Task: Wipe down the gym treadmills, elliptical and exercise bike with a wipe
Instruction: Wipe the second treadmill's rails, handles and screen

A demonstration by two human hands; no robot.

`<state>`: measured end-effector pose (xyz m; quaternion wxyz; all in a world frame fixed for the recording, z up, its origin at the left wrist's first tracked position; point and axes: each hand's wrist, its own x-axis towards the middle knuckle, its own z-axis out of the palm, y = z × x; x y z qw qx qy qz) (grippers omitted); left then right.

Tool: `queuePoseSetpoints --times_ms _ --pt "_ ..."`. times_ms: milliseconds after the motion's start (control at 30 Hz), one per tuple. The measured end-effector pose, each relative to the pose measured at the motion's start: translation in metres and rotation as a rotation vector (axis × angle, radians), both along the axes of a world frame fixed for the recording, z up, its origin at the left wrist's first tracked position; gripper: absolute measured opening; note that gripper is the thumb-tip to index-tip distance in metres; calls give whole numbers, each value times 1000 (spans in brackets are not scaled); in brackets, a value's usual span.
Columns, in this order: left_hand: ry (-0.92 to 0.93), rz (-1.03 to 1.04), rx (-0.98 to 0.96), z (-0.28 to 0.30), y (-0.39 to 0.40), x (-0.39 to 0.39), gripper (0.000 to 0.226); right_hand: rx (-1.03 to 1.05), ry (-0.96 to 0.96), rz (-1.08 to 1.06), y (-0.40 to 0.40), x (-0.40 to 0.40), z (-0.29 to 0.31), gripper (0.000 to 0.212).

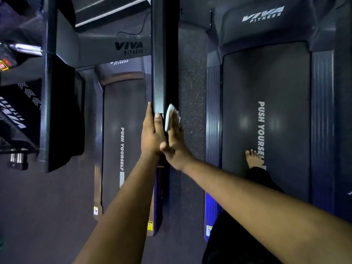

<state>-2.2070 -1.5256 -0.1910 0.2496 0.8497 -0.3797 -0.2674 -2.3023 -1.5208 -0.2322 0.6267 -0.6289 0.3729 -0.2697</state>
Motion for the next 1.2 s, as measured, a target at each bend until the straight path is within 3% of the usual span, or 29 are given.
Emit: queuePoseSetpoints --times_ms 100,267,367,533,700,1000,1200 --pt "4 -1 4 1 -1 -1 56 -11 28 9 -26 4 1 118" --pt "-54 -5 -14 7 -2 -8 52 -31 59 144 19 -24 -4 130" --pt "-64 0 -11 7 -3 -8 52 76 -31 68 2 -16 5 133" --pt "-56 9 27 7 -4 -7 52 110 -59 -102 -34 13 14 118" --pt "-81 1 -4 9 -2 -11 52 89 -138 1 30 -9 6 106" --pt "-50 10 -4 12 -4 -10 53 210 -66 -109 -39 12 -4 117" --pt "-47 10 16 12 -5 -11 53 174 -106 15 12 -3 4 118"
